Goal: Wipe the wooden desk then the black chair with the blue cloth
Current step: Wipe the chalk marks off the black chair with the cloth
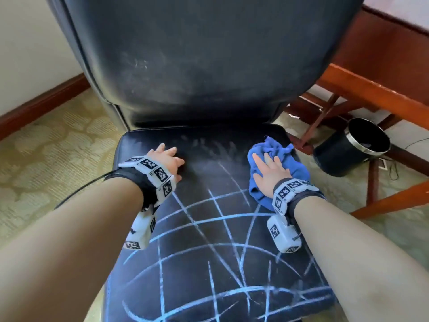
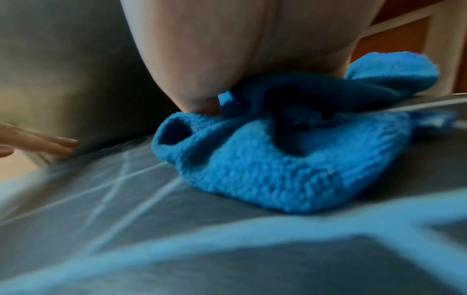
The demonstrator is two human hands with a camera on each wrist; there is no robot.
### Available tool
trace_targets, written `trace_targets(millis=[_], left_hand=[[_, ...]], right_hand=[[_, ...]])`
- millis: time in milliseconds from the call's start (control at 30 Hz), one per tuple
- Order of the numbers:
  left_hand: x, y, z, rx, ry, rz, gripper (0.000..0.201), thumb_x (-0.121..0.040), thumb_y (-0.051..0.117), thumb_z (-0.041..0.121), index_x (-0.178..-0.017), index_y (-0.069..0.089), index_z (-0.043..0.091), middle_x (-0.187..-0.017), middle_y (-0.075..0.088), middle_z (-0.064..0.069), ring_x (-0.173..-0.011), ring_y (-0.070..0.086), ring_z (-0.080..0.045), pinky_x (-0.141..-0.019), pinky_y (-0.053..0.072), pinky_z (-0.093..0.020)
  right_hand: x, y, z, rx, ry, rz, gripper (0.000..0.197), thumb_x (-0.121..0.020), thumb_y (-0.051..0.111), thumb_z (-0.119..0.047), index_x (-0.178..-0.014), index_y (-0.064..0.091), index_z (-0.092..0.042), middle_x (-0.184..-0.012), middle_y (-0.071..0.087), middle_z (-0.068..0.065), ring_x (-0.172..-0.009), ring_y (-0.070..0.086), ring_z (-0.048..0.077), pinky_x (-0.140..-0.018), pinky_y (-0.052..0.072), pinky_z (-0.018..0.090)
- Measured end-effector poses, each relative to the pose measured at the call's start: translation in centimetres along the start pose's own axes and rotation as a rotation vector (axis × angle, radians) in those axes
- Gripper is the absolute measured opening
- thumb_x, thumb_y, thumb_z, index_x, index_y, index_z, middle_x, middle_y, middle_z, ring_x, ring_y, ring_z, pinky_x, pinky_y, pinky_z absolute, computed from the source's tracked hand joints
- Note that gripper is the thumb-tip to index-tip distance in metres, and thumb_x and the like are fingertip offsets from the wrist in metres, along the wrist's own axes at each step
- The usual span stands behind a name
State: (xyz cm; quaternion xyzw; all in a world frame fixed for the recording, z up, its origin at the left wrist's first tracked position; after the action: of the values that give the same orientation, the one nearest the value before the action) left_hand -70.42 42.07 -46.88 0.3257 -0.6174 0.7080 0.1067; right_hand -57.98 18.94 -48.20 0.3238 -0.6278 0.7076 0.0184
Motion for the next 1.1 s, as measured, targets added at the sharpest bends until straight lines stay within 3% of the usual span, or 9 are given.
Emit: trace_targets(millis=[167, 300, 467, 633, 800, 1100], left_hand=[[-0.9, -0.7, 11.7, 0.026, 0.087, 0.041, 0.069, -0.092, 0.04, 0.059, -0.149, 0.009, 0.036, -0.159, -0.004, 0.002, -0.144, -0.007, -0.035, -0.115, 0.007, -0.051], [-1.2, 2.2, 15.7, -0.044, 0.066, -0.027, 0.073, -0.089, 0.035, 0.065, -0.148, -0.002, 0.042, -0.157, -0.015, 0.003, -0.142, -0.01, -0.039, -0.114, 0.008, -0.053], [-1.5, 2.9, 15.2, -0.137, 0.064, -0.004, 0.077, -0.089, 0.035, 0.067, -0.145, -0.012, 0.044, -0.155, -0.022, 0.002, -0.142, -0.012, -0.037, -0.115, 0.003, -0.049], [-1.8, 3.4, 15.0, -0.158, 0.052, 0.001, 0.08, -0.087, 0.034, 0.07, -0.142, -0.02, 0.047, -0.154, -0.027, 0.005, -0.142, -0.016, -0.035, -0.114, 0.001, -0.051], [-1.3, 3.2, 15.0, -0.159, 0.07, -0.009, 0.082, -0.086, 0.037, 0.07, -0.143, -0.018, 0.047, -0.154, -0.027, 0.005, -0.142, -0.015, -0.034, -0.114, 0.002, -0.052], [-1.4, 3.2, 15.1, -0.271, 0.152, -0.01, 0.083, -0.087, 0.037, 0.069, -0.141, -0.021, 0.047, -0.153, -0.027, 0.004, -0.142, -0.016, -0.034, -0.115, 0.003, -0.052]], right_hand=[[1.9, 0.9, 5.8, -0.052, 0.015, -0.089, 0.058, -0.099, 0.026, -0.044, -0.148, -0.005, -0.036, -0.157, -0.012, -0.004, -0.143, -0.014, 0.031, -0.113, 0.003, 0.055], [2.9, 1.7, 6.4, -0.145, -0.023, -0.132, 0.057, -0.096, 0.017, -0.057, -0.146, -0.005, -0.042, -0.157, -0.015, -0.005, -0.142, -0.021, 0.029, -0.114, -0.007, 0.054], [2.2, 0.0, 6.6, -0.223, 0.011, -0.022, 0.059, -0.096, 0.018, -0.057, -0.146, -0.008, -0.042, -0.155, -0.021, -0.004, -0.14, -0.022, 0.034, -0.111, -0.004, 0.059], [2.3, 1.6, 5.8, -0.124, 0.001, -0.104, 0.066, -0.094, 0.026, -0.059, -0.145, -0.012, -0.043, -0.156, -0.019, -0.005, -0.141, -0.02, 0.035, -0.112, -0.001, 0.058], [4.7, 2.8, 6.2, -0.086, -0.02, -0.126, 0.063, -0.097, 0.026, -0.052, -0.145, -0.014, -0.041, -0.156, -0.018, -0.005, -0.143, -0.018, 0.027, -0.114, -0.003, 0.053], [7.4, 5.5, 5.8, -0.093, 0.026, -0.134, 0.063, -0.097, 0.022, -0.053, -0.145, -0.016, -0.039, -0.155, -0.023, -0.004, -0.141, -0.022, 0.027, -0.114, -0.006, 0.054]])
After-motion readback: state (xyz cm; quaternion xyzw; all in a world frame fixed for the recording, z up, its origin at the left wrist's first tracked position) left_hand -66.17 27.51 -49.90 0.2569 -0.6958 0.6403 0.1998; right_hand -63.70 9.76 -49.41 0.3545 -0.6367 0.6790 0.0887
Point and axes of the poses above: each hand's wrist, its own x-axis away from the middle knuckle, its own y-axis out of the palm, z = x × y, the point moved 6 cm from there along -x, towards the middle knuckle
